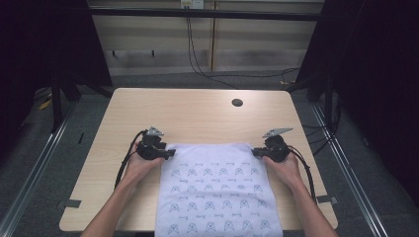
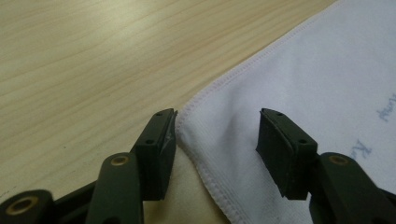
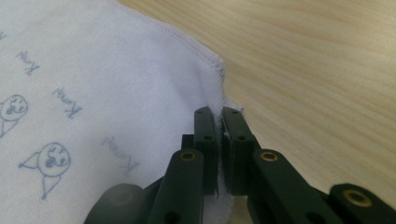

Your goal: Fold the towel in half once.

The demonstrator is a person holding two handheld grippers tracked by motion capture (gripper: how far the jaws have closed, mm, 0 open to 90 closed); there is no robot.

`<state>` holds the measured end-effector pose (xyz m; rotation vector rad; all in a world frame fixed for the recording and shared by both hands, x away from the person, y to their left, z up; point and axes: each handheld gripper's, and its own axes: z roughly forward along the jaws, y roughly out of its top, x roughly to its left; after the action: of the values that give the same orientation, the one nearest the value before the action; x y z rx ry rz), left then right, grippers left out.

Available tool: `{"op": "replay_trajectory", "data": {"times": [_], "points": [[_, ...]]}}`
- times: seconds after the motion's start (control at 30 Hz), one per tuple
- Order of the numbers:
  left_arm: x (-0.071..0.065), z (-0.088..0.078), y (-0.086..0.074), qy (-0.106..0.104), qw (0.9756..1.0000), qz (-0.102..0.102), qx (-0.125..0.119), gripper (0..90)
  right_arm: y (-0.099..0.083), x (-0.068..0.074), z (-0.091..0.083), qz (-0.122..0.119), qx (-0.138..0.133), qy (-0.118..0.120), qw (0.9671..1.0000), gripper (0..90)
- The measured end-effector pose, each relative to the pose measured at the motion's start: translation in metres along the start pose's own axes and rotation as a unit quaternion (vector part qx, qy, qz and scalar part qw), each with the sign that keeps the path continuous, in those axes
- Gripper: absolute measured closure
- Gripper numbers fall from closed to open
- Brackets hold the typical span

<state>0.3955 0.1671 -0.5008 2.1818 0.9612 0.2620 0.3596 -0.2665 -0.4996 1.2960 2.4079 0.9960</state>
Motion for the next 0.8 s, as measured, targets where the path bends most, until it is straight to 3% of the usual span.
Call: {"op": "replay_trajectory", "data": {"times": [0.03, 0.07, 0.13, 0.17, 0.23, 0.33, 0.43, 0.5, 0.63, 0.77, 0.8], "points": [[-0.002, 0.0, -0.001, 0.006, 0.9999, 0.013, -0.001, 51.3, 0.0, 0.0, 0.0, 0.003, 0.0, 0.0, 1.0, 86.1], [-0.004, -0.001, -0.001, 0.0, 0.9998, 0.021, 0.0, 61.4, 0.0, 0.0, 0.0, 0.007, -0.002, 0.004, 1.0, 86.3], [-0.008, 0.0, 0.0, -0.02, 0.9995, 0.022, 0.003, 81.0, 0.0, -0.001, 0.0, 0.012, -0.002, 0.004, 0.9999, 86.4], [-0.009, 0.0, 0.0, -0.019, 0.9996, 0.023, 0.003, 86.2, 0.0, -0.001, 0.0, 0.014, -0.003, 0.006, 0.9999, 86.5], [-0.005, -0.001, 0.002, -0.025, 0.9996, 0.013, -0.001, 86.9, 0.002, 0.0, -0.002, 0.016, -0.013, 0.013, 0.9997, 86.6], [0.005, -0.011, 0.009, -0.047, 0.9979, -0.018, -0.042, 87.0, 0.013, -0.002, -0.012, 0.022, -0.044, 0.022, 0.9985, 86.7], [0.011, -0.028, 0.027, -0.039, 0.9967, -0.016, -0.069, 87.1, 0.03, -0.004, -0.024, 0.022, -0.074, 0.031, 0.9966, 86.8], [0.019, -0.048, 0.046, -0.035, 0.9952, -0.009, -0.092, 87.1, 0.05, -0.005, -0.036, 0.02, -0.092, 0.031, 0.995, 86.9], [0.032, -0.072, 0.07, -0.031, 0.9908, -0.021, -0.13, 87.1, 0.079, -0.009, -0.056, 0.024, -0.133, 0.034, 0.9903, 86.9], [0.037, -0.092, 0.103, -0.013, 0.9872, -0.013, -0.158, 87.1, 0.115, -0.015, -0.08, 0.017, -0.164, 0.02, 0.9861, 87.0], [0.038, -0.098, 0.112, -0.009, 0.9854, -0.015, -0.17, 87.1, 0.124, -0.016, -0.086, 0.013, -0.172, 0.018, 0.9849, 87.0]]}}
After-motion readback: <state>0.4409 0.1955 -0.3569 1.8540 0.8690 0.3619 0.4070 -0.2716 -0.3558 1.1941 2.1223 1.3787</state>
